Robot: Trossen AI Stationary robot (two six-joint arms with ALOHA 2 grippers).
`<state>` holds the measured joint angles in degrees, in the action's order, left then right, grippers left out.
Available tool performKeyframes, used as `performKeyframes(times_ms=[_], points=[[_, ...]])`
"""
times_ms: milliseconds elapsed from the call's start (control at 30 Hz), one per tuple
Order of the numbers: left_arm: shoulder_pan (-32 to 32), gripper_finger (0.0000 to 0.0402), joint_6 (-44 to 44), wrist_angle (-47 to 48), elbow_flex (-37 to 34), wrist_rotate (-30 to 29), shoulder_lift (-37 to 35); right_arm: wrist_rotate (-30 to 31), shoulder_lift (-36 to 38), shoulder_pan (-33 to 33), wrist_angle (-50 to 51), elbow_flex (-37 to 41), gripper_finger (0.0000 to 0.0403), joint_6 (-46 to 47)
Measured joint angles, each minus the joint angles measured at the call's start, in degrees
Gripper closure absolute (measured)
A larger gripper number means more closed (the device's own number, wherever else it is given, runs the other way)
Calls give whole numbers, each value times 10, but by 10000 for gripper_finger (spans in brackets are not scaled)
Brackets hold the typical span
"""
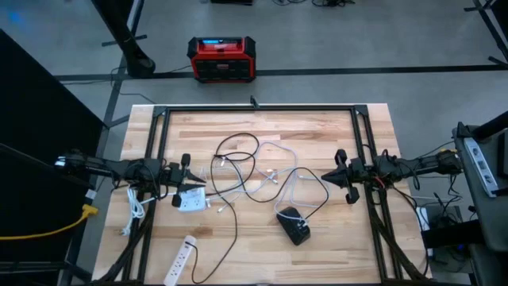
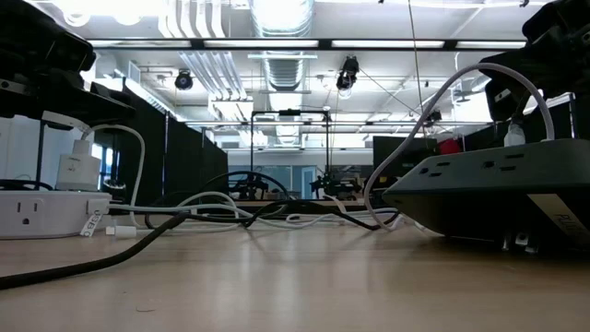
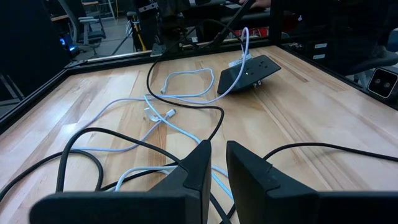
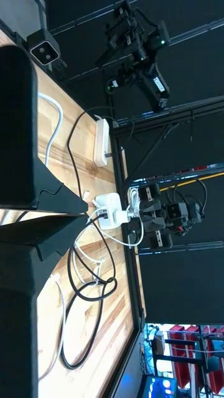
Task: Insert USB
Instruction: Return to Home Position
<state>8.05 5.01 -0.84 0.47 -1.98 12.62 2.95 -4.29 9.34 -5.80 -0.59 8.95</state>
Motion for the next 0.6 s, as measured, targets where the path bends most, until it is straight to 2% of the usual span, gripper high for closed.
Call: performKeyframes(times_ms=[600], points=[[0,363,0,0,0,0,0,0,0,0,0,0,403,0]])
